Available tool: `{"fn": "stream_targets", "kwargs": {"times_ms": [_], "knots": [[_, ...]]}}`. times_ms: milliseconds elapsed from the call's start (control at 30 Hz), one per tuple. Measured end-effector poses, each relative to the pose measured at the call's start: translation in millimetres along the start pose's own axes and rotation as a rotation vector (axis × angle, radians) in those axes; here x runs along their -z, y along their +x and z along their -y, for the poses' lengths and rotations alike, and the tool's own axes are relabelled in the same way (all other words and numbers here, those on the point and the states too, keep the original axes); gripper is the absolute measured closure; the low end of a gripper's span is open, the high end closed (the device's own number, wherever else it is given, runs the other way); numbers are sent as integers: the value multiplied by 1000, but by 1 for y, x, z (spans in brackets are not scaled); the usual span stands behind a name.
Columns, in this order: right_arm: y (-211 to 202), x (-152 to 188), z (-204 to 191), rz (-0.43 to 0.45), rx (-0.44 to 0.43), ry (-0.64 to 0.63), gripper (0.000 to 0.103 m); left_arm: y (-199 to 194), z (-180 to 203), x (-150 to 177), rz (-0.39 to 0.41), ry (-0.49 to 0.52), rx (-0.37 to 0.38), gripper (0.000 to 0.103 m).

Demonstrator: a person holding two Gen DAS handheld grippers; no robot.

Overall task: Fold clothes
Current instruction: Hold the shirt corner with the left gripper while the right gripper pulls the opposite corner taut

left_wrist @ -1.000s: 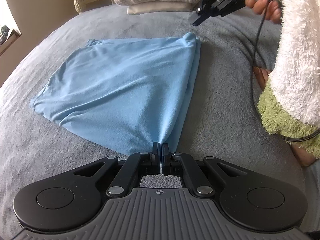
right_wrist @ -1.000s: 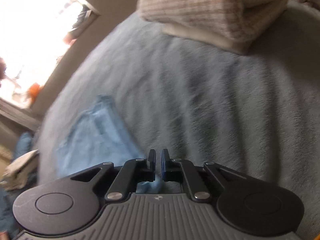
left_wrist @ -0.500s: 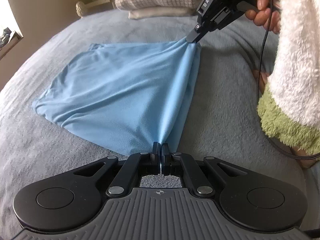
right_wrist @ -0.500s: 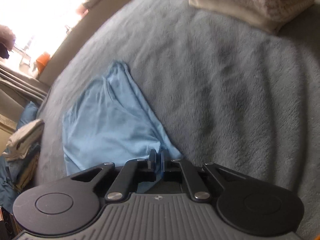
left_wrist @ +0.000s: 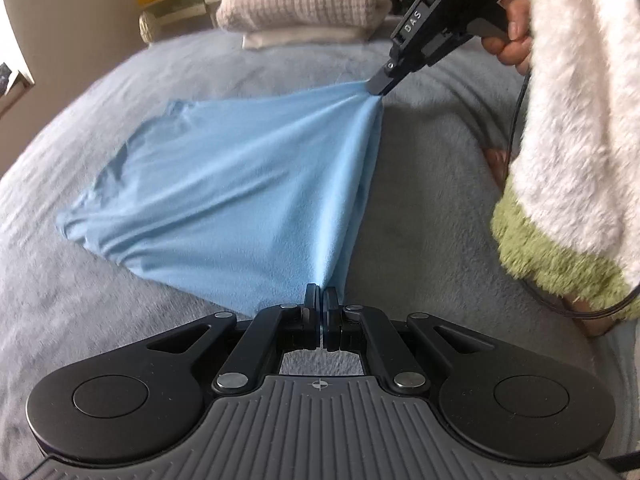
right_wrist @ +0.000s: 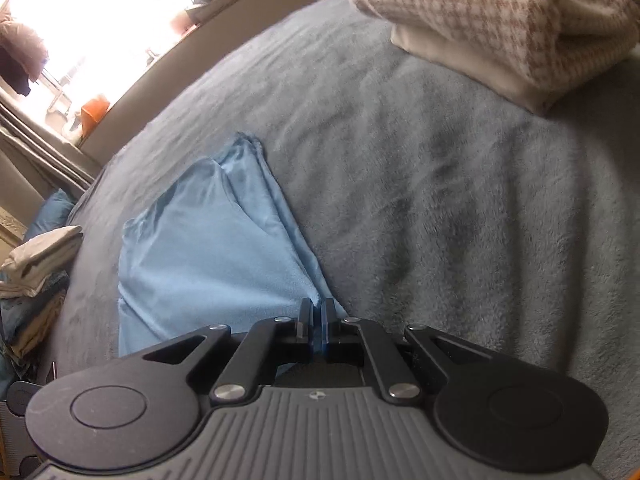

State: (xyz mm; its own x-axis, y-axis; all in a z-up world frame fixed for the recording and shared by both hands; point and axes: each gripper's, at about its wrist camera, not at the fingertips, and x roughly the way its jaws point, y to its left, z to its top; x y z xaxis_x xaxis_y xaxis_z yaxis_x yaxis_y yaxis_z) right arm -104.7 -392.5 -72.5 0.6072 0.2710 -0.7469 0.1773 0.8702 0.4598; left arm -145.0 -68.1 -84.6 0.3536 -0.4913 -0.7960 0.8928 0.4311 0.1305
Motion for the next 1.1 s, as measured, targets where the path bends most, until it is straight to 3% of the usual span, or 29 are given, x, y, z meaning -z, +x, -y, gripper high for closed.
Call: {"fn": "stream_targets", "kwargs": {"times_ms": [133, 233, 300, 400, 500, 700, 833, 1000, 1033, 1100], "knots": [[22, 5, 9, -52, 15, 12, 101, 11, -5, 8, -24, -2, 17, 103], [20, -2, 11, -68, -1, 31, 94, 4, -16, 7, -26, -73, 64, 100], [8, -11, 8, -59, -2, 7, 83, -3, -27, 6, -27, -136, 112, 99], [-10, -30, 2, -18, -38, -25, 81, -18, -43, 6, -9, -217, 188, 99], [-1, -57, -10, 12, -108, -37, 81, -17, -52, -2, 23, -273, 223, 99], [79, -107, -53, -34, -171, -109, 81, 21, -54, -10, -86, -326, 160, 99], [121, -131, -73, -15, -145, -187, 81, 24, -57, -7, -92, -397, 167, 99], [151, -146, -83, 21, -159, -200, 82, 24, -51, -8, -90, -381, 151, 99], [156, -148, -84, 17, -164, -203, 84, 24, -49, -8, -89, -367, 146, 99], [165, -150, -84, 9, -172, -210, 98, 23, -47, -8, -84, -354, 143, 99]]}}
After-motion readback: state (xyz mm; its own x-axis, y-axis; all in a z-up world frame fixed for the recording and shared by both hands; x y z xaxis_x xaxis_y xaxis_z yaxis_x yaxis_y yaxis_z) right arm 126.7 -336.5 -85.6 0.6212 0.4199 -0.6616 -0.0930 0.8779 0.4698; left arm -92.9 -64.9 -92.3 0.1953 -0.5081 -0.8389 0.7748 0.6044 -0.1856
